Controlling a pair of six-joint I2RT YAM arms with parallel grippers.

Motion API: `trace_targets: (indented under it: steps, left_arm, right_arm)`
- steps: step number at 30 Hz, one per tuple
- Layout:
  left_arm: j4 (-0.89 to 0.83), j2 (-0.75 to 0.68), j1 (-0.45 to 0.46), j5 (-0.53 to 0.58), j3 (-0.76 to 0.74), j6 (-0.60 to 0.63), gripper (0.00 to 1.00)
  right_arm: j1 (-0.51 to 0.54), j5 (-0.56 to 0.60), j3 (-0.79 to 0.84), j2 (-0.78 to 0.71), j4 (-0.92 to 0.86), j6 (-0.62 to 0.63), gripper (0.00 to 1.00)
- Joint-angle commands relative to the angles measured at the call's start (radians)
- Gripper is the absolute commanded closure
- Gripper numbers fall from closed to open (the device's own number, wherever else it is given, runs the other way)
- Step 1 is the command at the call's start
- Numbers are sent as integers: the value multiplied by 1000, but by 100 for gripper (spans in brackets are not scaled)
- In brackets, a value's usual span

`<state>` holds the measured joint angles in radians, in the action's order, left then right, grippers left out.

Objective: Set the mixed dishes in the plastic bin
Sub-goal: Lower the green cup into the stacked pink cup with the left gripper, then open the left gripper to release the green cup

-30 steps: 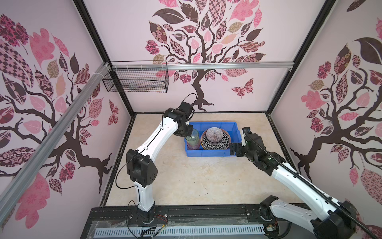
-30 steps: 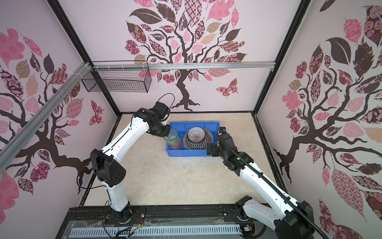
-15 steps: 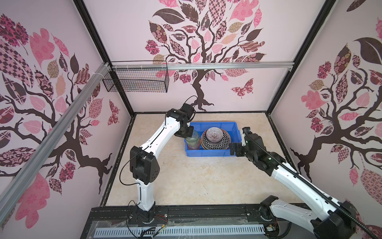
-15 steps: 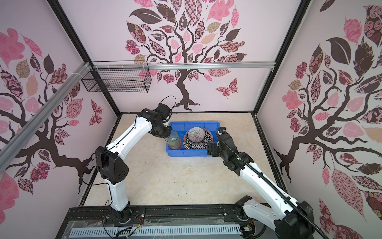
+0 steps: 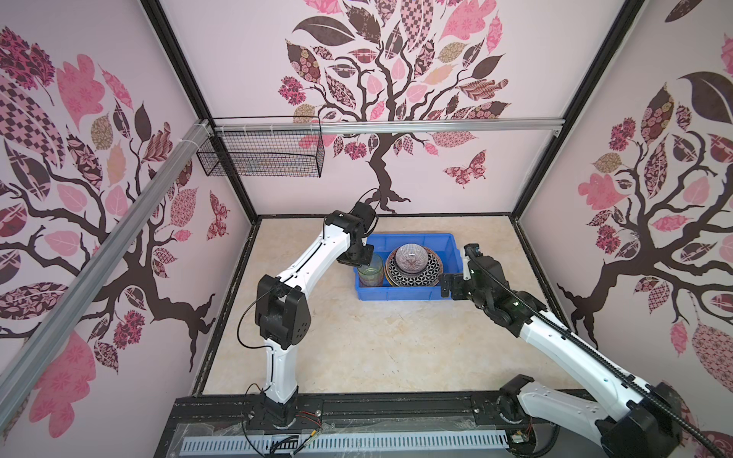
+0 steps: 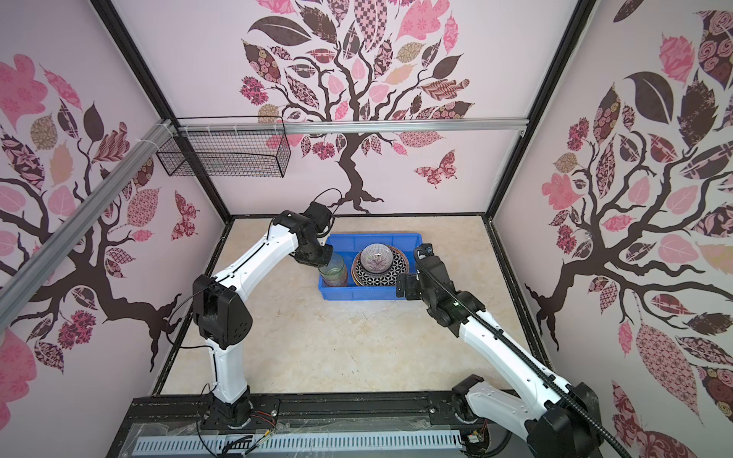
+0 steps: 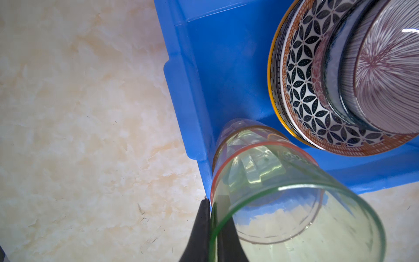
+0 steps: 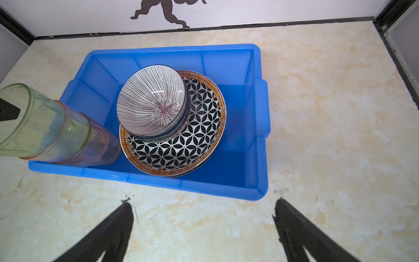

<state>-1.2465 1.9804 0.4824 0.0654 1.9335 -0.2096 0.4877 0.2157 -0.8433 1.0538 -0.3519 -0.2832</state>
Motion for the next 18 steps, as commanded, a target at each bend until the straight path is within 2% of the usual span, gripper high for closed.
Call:
trace_targets:
  steps: [1, 10, 18]
  left_arm:
    - [15, 11, 1, 5, -18, -7, 98]
    - [16, 6, 1, 5, -26, -14, 84]
    - [24, -29, 1, 5, -21, -17, 80]
  right_arm:
    - [-1, 7, 8, 11, 20, 3, 0]
    - [-1, 5, 6, 17, 37, -2, 0]
    - [-1, 12, 1, 17, 43, -1, 0]
